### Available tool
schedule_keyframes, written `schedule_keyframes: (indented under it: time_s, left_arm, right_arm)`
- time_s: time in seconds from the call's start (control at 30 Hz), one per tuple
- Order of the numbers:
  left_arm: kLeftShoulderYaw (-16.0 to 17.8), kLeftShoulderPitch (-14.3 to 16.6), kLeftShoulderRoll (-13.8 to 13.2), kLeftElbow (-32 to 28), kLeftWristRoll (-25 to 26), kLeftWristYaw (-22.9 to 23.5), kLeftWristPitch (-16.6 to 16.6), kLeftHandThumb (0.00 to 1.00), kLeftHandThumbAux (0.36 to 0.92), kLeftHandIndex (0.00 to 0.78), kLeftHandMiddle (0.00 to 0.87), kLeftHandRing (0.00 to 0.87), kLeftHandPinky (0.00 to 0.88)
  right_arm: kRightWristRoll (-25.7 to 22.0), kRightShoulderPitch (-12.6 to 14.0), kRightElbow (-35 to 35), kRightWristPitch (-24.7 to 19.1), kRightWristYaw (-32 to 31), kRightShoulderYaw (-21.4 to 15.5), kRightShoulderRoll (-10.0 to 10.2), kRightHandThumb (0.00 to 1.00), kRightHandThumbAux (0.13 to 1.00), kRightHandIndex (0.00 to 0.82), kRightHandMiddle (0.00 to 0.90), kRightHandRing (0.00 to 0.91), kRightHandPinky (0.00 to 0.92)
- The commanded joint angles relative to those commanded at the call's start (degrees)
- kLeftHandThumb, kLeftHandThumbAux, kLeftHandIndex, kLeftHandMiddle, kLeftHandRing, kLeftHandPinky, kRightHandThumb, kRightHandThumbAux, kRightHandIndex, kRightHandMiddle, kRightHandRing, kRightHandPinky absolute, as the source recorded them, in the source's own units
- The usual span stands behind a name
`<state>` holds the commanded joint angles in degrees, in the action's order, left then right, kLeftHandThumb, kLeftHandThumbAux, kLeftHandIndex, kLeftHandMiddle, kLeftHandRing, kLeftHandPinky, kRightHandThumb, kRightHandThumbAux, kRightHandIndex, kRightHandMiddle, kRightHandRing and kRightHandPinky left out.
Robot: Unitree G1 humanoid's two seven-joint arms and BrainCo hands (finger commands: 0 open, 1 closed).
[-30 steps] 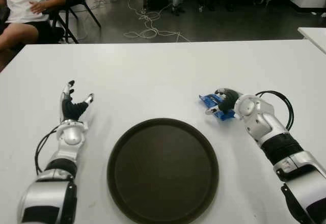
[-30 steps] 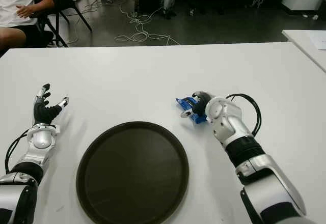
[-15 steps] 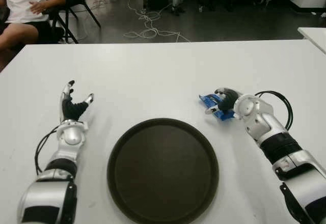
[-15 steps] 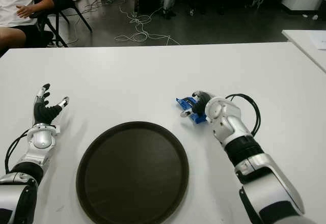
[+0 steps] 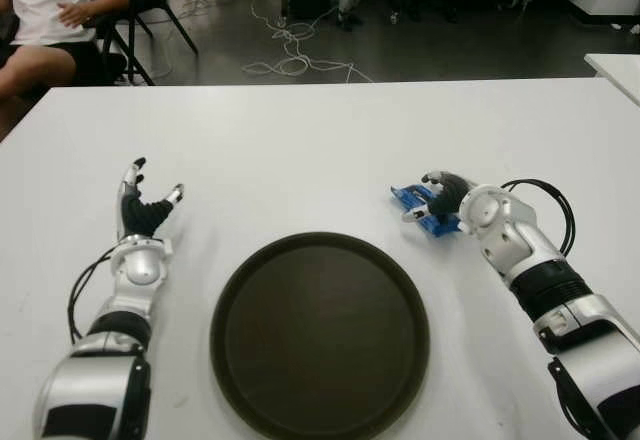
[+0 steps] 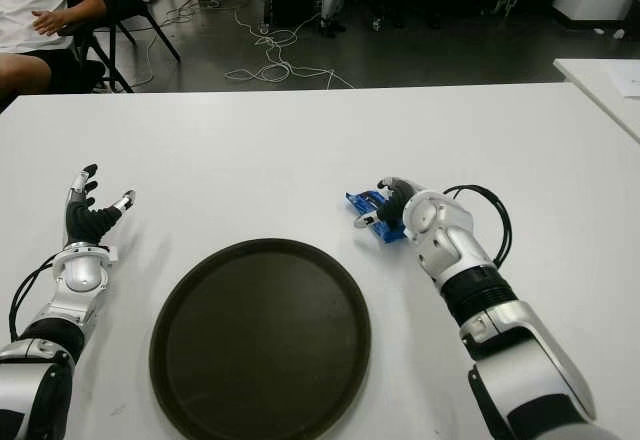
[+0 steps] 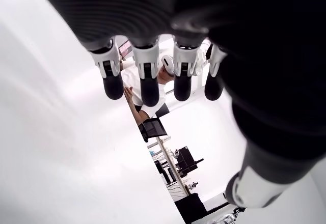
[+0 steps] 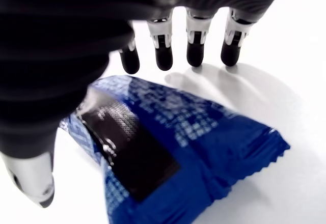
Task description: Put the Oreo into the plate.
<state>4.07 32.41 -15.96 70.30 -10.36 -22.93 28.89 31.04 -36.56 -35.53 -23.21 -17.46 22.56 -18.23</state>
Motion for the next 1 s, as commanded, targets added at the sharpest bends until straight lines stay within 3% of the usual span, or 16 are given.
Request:
schedule_keyframes:
  time_s: [1.0]
  left_arm:
    - [0.0,0.0,-0.3,0.1,0.0,0.4,0.0,0.0,0.753,0.07,0.099,0.075,0.062]
  right_arm:
    - [0.7,-0.4,-0.2,-2.6,-1.3,1.7,-0.1,0.0,0.667,0.082,0.105,0.041,0.0]
